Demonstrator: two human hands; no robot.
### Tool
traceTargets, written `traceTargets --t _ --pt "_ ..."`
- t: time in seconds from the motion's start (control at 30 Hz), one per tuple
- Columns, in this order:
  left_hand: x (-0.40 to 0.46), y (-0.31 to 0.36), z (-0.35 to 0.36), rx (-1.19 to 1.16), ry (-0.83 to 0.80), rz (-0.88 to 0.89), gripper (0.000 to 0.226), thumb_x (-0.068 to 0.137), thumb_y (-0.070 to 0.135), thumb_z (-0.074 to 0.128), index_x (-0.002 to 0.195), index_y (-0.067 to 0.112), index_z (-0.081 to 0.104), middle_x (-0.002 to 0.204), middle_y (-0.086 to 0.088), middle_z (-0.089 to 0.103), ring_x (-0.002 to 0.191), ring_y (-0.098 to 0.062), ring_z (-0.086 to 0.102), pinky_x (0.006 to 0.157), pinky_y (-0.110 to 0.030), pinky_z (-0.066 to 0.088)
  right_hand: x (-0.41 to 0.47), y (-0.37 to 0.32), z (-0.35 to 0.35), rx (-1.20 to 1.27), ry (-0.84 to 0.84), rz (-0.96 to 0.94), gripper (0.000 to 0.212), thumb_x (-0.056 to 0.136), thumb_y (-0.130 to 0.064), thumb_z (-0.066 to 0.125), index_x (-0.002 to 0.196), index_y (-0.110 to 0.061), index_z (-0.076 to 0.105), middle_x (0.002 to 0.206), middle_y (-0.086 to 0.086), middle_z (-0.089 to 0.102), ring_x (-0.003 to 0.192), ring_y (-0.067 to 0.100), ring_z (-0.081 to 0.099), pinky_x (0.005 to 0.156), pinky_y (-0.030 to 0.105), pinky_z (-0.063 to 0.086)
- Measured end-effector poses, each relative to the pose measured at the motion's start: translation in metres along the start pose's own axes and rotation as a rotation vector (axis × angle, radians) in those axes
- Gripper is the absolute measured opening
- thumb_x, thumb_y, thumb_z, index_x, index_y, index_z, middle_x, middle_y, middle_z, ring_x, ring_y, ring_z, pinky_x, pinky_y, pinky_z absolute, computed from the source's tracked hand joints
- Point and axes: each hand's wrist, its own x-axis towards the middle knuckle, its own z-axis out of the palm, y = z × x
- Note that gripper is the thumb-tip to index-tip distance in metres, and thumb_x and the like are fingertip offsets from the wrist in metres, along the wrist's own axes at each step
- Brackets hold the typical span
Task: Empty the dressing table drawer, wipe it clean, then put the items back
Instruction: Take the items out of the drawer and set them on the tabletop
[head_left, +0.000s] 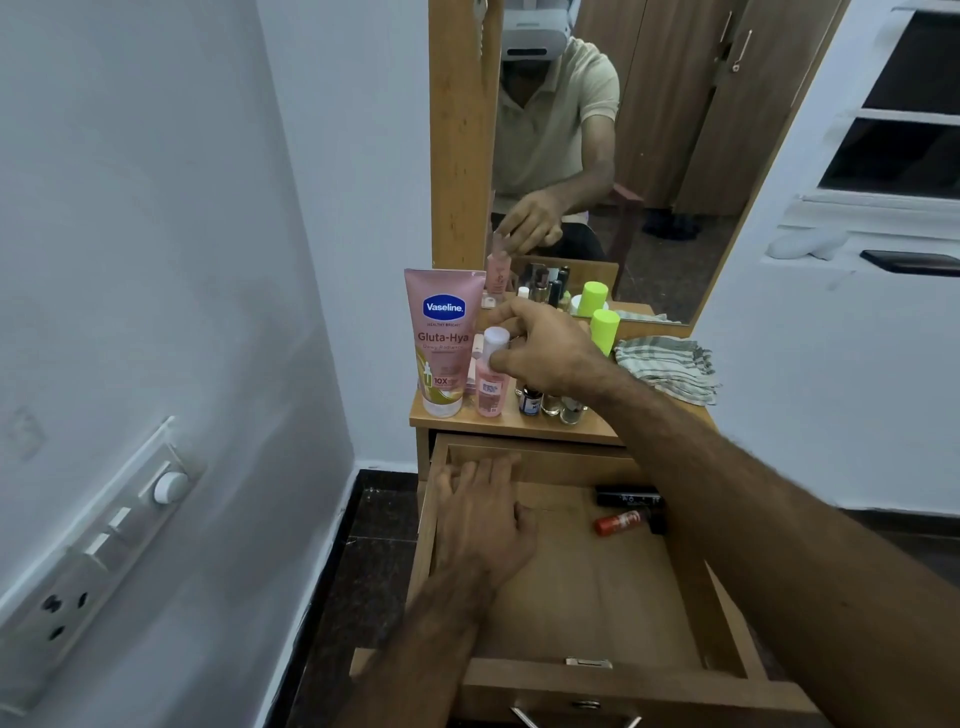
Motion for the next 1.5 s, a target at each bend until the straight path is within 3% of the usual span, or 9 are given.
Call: traceTargets --t 0.1,0.17,0.3,0.47,0.77,0.9,1.07,1.17,1.5 --pt "0.0 -0.002 0.0 0.012 -0.01 0.014 0.057 0.088 0.042 0.053 0.143 0.03 0.045 0.139 0.01 0.056 0.128 -0.009 0.047 0.117 -0.039 0.015 -0.012 -0.007 -0.015 -0.032 0.072 -0.019 0.043 0.085 -0.024 0.078 0.124 -0.029 0.061 0.106 -0.016 0.066 0.1 0.01 0.064 0.1 0.047 0.05" --pt "0.0 -0.003 0.0 0.014 -0.021 0.03 0.056 0.088 0.042 0.053 0.142 0.03 0.045 0.138 0.011 0.056 0.127 -0.008 0.047 0.116 -0.038 0.015 -0.029 -0.002 -0.032 -0.004 0.129 -0.028 0.023 0.086 -0.021 0.075 0.106 -0.028 0.068 0.092 -0.011 0.069 0.087 0.012 0.067 0.085 0.043 0.058" --pt "0.001 0.0 0.001 -0.004 -0.081 0.056 0.061 0.084 0.043 0.054 0.143 0.029 0.042 0.137 0.011 0.057 0.126 -0.009 0.048 0.117 -0.041 0.018 -0.067 0.036 -0.043 -0.241 -0.284 0.072 0.006 0.09 -0.023 0.072 0.088 -0.028 0.072 0.077 -0.011 0.071 0.068 0.002 0.067 0.06 0.025 0.052" --pt "0.0 -0.001 0.002 0.039 -0.118 0.067 0.067 0.085 0.048 0.053 0.147 0.026 0.039 0.136 0.008 0.057 0.127 -0.011 0.047 0.118 -0.043 0.016 -0.096 0.113 0.019 -0.586 -0.412 0.255 0.021 0.095 -0.019 0.066 0.116 -0.024 0.068 0.113 0.0 0.069 0.1 0.017 0.066 0.09 0.039 0.057" --pt "-0.002 0.0 0.002 0.066 -0.109 0.106 0.059 0.081 0.046 0.052 0.139 0.033 0.045 0.129 0.012 0.061 0.122 -0.008 0.05 0.112 -0.037 0.013 -0.116 0.168 0.056 -0.707 -0.24 0.043 0.031 0.104 -0.024 0.048 0.13 -0.021 0.064 0.136 0.004 0.056 0.109 0.022 0.062 0.089 0.036 0.055" --pt "-0.002 0.001 0.004 0.042 -0.143 0.146 0.057 0.079 0.047 0.053 0.134 0.035 0.047 0.122 0.014 0.062 0.118 -0.007 0.05 0.111 -0.036 0.014 -0.114 0.17 0.061 -0.511 -0.222 0.015 0.023 0.099 -0.03 0.059 0.121 -0.029 0.066 0.129 -0.004 0.057 0.111 0.016 0.059 0.092 0.033 0.053" --pt "-0.003 0.003 0.006 -0.028 -0.206 0.208 0.045 0.082 0.054 0.053 0.125 0.04 0.055 0.101 0.024 0.062 0.107 0.003 0.054 0.105 -0.031 0.021 -0.113 0.163 0.06 0.379 -0.03 0.174 0.013 0.097 -0.023 0.067 0.11 -0.026 0.066 0.094 -0.006 0.075 0.088 0.009 0.071 0.081 0.03 0.06" --pt "-0.004 0.004 0.006 -0.05 -0.203 0.245 0.034 0.087 0.062 0.047 0.11 0.041 0.061 0.09 0.023 0.065 0.093 0.005 0.057 0.096 -0.031 0.024 -0.114 0.155 0.058 0.683 -0.014 0.239 0.02 0.098 -0.021 0.067 0.118 -0.018 0.066 0.096 -0.002 0.079 0.086 0.009 0.074 0.067 0.017 0.055" --pt "-0.003 0.005 0.005 -0.08 -0.118 0.289 0.03 0.094 0.058 0.045 0.109 0.039 0.062 0.089 0.02 0.067 0.089 0.003 0.058 0.091 -0.028 0.025 -0.12 0.152 0.058 0.65 -0.062 0.16 0.021 0.093 -0.025 0.074 0.114 -0.024 0.071 0.103 -0.006 0.078 0.098 0.009 0.072 0.077 0.022 0.053"
